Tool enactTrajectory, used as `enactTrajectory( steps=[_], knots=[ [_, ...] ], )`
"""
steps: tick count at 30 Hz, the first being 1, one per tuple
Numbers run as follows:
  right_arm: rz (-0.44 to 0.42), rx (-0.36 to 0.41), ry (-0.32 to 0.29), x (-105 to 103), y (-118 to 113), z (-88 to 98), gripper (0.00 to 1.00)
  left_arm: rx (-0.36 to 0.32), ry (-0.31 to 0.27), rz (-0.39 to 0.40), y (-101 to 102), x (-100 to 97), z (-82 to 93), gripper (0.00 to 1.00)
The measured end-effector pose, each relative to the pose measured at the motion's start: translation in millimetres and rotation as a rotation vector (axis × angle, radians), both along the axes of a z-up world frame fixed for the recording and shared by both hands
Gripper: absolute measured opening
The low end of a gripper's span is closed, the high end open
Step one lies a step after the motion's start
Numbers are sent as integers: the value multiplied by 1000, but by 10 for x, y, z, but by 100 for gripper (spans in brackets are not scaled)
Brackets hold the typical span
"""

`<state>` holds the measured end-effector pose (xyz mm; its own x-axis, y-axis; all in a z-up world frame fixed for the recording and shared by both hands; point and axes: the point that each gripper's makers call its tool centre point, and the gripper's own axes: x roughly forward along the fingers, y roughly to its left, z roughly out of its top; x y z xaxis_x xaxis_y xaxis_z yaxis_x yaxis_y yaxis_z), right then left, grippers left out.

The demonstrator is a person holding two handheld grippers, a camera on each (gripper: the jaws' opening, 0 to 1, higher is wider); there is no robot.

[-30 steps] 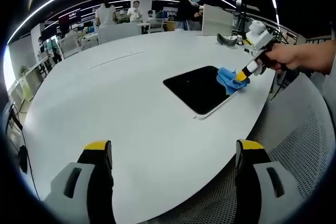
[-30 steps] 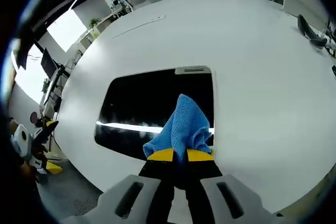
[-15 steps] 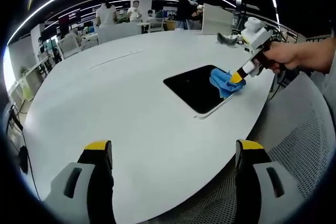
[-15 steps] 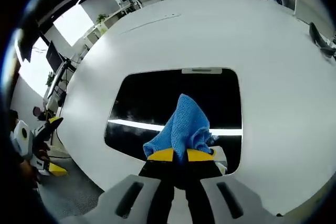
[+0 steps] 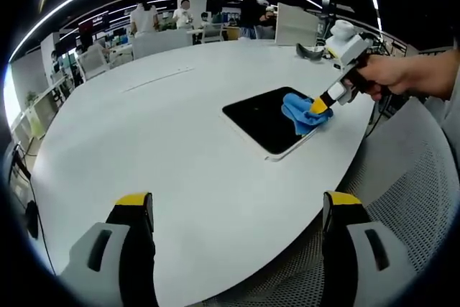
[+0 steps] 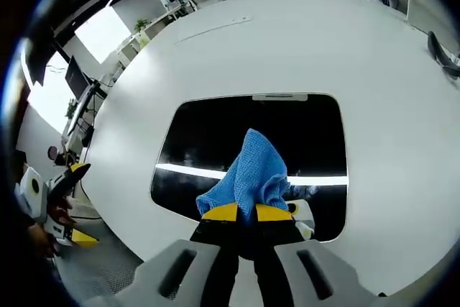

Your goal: Wipe the mirror surface with the cleaning cloth until all visible marks leave the cleaned area.

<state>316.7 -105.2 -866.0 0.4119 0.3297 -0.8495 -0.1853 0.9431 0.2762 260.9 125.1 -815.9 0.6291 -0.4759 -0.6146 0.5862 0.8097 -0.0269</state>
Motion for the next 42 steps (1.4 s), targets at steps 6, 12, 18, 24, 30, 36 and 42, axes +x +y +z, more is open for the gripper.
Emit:
enactTrajectory(
  steps=[6,12,18,24,30,36,42],
  knots=[
    [26,5,5,-7,138,-2,1,0,-6,3,7,6,5,97],
    [58,4,2,-31,308,-4,1,-1,-6,4,8,-8,7,98],
    [71,10,1,-32,417,-4,1,-1,-7,1,6,-14,10,98],
    [74,16,8,-27,472,-1,1,-3,-11,3,12,-12,17,98],
    [90,14,7,-28,549,3,1,-3,-19,9,29,-2,22,97],
    [115,12,-1,-24,655,5,1,6,-16,4,28,-5,11,97],
    [127,18,5,-12,711,9,1,6,-14,1,23,-11,5,97]
  ],
)
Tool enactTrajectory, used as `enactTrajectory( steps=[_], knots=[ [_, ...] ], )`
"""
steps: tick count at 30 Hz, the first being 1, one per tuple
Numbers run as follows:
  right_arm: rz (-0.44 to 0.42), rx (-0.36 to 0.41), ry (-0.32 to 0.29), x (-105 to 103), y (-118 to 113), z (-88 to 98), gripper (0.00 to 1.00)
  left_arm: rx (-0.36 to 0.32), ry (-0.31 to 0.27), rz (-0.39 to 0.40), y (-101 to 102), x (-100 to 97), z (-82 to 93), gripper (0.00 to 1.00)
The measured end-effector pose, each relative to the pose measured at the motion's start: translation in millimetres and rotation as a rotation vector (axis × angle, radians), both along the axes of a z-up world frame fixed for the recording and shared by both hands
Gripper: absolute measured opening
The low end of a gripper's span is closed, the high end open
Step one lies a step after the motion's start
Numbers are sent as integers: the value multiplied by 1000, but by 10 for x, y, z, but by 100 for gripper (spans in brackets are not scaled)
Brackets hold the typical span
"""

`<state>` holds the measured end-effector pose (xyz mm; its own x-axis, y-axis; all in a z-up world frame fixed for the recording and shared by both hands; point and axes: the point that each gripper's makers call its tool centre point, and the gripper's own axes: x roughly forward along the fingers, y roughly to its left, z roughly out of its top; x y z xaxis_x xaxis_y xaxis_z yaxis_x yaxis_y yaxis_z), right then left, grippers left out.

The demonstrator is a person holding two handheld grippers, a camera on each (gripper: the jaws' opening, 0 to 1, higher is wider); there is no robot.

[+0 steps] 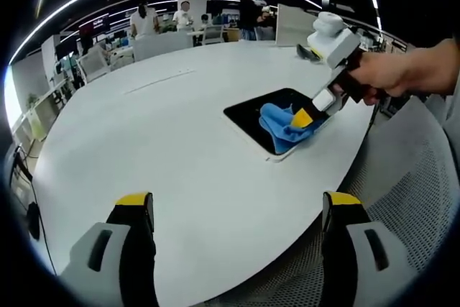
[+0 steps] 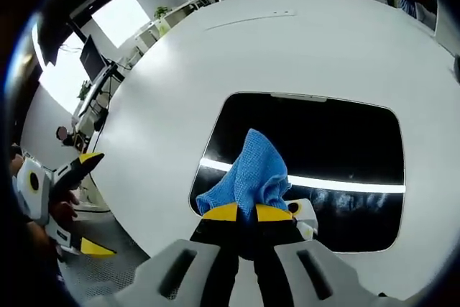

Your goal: Wipe the mirror surface with the cleaning cloth until all visible marks leave the cleaned area.

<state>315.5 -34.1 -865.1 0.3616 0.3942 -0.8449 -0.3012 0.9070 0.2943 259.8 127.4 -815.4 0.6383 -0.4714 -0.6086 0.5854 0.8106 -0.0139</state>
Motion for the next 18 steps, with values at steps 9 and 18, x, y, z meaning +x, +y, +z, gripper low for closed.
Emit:
enactTrajectory(
  steps=[9,18],
  knots=[
    [8,10,-8,13,111,4,1,-24,9,8,-12,4,16,98],
    [32,7,-14,29,233,5,1,-26,14,10,-7,5,8,97]
  ],
)
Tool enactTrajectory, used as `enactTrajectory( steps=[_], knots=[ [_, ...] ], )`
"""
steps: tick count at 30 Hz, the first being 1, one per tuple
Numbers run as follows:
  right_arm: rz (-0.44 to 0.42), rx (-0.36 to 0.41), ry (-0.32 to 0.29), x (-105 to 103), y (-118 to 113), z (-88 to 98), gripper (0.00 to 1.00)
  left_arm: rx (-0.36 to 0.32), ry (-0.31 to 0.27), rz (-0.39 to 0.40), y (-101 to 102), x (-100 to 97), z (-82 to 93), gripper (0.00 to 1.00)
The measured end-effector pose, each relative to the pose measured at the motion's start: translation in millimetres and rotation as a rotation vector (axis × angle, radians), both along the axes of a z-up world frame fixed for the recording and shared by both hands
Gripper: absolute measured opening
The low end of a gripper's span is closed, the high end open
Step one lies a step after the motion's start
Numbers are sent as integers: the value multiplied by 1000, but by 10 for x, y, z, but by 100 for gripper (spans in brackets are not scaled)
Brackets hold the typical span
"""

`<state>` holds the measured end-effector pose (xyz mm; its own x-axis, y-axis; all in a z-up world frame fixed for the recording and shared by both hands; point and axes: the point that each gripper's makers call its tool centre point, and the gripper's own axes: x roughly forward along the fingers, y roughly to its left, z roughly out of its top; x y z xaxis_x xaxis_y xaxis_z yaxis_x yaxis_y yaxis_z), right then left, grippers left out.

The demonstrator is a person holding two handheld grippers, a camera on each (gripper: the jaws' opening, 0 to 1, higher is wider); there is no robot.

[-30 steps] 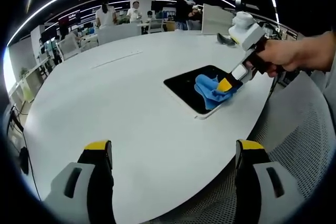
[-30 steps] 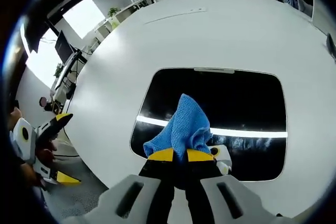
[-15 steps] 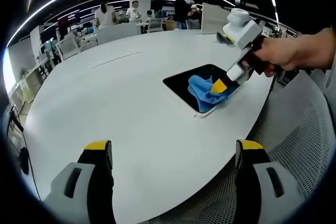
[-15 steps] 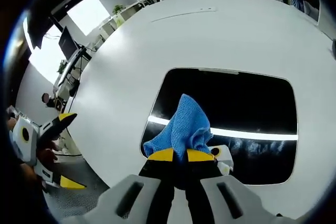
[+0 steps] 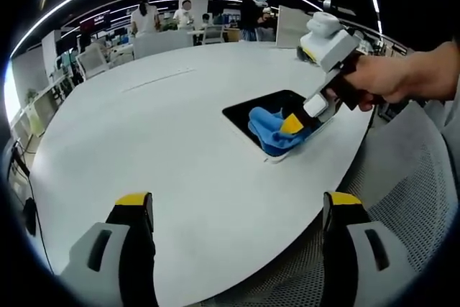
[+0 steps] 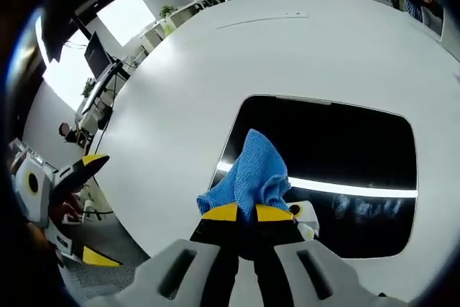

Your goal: Wipe the mirror surface with the cleaning cloth until all visible marks leave the cleaned area.

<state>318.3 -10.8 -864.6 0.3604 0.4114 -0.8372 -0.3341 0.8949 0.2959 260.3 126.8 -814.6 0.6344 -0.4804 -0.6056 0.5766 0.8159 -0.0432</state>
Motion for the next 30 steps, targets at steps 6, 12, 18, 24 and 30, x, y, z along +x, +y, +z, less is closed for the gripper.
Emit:
enactTrajectory(
  steps=[6,12,18,24,30],
  knots=[
    [23,0,-6,22,96,0,1,1,-2,0,4,8,1,97],
    [32,5,-2,33,168,-2,1,3,-3,0,11,11,-5,97],
    [32,8,0,28,151,-5,1,2,-9,8,20,19,0,97],
    [28,10,1,27,138,-7,1,-1,-11,9,17,23,2,97],
    [28,14,3,30,134,-2,1,2,-11,8,14,24,0,97]
  ],
)
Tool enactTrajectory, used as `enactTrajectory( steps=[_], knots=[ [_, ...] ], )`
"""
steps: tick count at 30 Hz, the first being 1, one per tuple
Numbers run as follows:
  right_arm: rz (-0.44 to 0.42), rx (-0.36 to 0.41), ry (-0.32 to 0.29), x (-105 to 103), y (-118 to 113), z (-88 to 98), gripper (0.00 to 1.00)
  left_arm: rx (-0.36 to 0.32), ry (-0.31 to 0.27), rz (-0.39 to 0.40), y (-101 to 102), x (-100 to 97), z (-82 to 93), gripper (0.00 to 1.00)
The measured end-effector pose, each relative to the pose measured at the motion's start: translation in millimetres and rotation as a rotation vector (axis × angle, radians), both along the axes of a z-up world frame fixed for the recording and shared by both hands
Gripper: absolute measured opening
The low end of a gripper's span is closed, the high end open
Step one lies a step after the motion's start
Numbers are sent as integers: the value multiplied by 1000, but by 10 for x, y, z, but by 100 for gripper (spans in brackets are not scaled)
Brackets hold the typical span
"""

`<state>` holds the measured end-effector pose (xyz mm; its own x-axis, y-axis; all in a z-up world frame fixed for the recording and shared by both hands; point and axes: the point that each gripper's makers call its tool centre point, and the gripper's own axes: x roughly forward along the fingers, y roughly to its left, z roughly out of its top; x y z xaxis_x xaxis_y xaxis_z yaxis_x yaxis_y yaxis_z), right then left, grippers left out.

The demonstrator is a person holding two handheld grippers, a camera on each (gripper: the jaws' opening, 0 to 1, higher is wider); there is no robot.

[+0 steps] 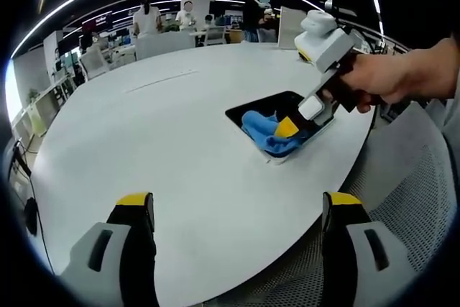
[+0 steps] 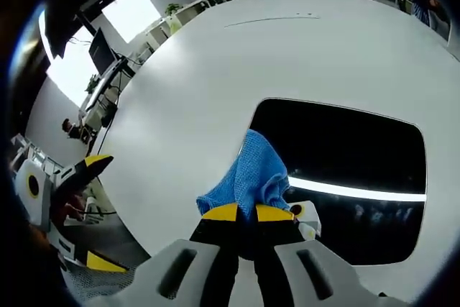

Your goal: Wipe the mirror surface with the cleaning cloth until all visible marks leave the cleaned area.

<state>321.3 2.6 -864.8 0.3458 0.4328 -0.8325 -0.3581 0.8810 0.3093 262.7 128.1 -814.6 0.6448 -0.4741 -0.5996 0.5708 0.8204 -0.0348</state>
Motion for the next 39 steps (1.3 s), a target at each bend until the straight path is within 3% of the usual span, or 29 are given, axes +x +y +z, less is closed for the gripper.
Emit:
enactTrajectory(
  steps=[19,39],
  knots=[
    [3,-22,-19,278,19,-10,1,0,-3,8,18,5,9,96],
    [-40,3,-22,812,18,-30,1,22,-1,6,39,11,-11,94]
  ],
)
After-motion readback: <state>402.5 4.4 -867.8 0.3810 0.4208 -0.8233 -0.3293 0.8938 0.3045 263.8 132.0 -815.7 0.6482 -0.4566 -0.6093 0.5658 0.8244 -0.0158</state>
